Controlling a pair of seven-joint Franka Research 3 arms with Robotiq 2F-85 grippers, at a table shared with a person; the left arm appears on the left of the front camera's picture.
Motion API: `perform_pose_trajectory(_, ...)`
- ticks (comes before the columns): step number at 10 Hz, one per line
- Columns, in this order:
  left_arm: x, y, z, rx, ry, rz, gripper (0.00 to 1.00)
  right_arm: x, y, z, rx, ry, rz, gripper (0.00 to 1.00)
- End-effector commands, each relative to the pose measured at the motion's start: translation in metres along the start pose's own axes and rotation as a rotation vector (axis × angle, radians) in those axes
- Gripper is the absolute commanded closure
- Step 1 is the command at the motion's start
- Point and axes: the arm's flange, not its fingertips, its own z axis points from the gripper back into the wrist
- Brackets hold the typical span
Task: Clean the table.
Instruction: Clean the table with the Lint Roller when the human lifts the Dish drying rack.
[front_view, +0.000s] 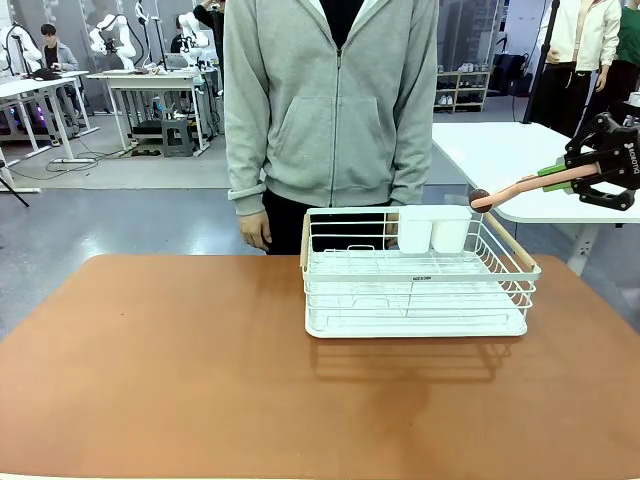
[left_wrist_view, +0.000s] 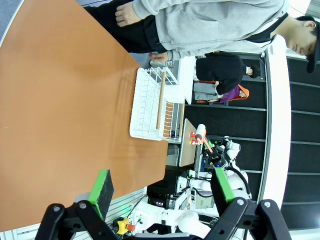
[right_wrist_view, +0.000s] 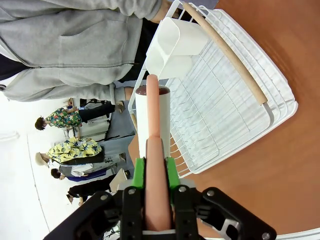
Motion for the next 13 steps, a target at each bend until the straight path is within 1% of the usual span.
perform_pose_trajectory(1, -0.0016, -0.0008, 0.0024, -0.012, 0.003, -0.005, 0.00, -0.0010, 0.0007, -0.0009, -0.002, 0.004, 0.001, 0.97)
perform_pose_trajectory(13, -0.0016, -0.0008, 0.0024, -0.012, 0.003, -0.005, 0.00, -0.0010, 0.0007, -0.0009, -0.002, 0.004, 0.001, 0.97)
